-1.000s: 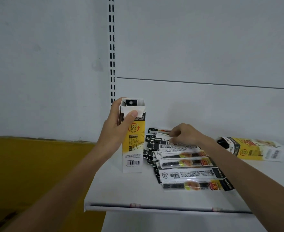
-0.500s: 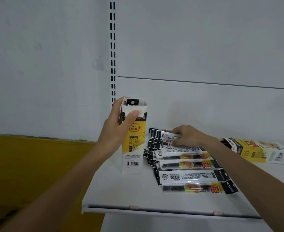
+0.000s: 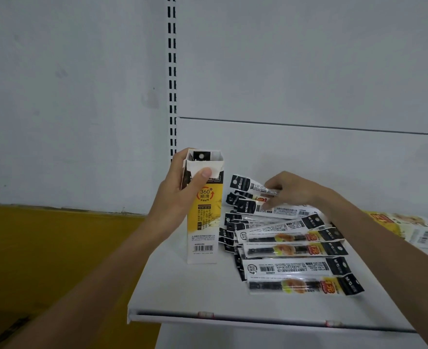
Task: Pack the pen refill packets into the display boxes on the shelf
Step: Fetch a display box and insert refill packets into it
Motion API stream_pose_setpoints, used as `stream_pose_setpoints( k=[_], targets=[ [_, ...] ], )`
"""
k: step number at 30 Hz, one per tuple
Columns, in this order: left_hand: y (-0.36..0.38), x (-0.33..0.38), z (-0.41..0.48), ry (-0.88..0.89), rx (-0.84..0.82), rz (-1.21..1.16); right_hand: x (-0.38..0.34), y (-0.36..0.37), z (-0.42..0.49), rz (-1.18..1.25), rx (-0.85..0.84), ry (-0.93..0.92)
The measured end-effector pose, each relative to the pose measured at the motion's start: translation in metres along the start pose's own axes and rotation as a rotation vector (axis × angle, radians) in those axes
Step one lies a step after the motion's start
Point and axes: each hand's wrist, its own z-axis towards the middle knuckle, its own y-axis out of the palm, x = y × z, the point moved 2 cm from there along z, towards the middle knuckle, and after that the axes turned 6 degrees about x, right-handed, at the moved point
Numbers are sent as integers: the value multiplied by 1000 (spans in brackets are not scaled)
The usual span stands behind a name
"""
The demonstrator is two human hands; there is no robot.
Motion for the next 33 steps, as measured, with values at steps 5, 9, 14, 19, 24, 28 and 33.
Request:
stream_pose_setpoints(
  k=[5,9,14,19,24,28,33],
  targets=[
    [0,0,0,8,-9,-7,-3,-9,-2,151,67,37],
    [1,0,0,15,-24,-6,-4,-9,-5,162,101,31],
    [1,3,-2,25,-24,-3,6,25,-4,-75,-68,87],
    [-1,4,-4,27,-33,3,11,30,-4,-87,39,80],
    [1,3,-1,30,-34,5,-5,15,-8,-29,239,-56],
    [1,5,0,38,-46,-2,-35,-9,-19,407,372,-50],
    [2,14,-16,231,-109,40,-91,-46,-33,972,462,-155]
  ],
)
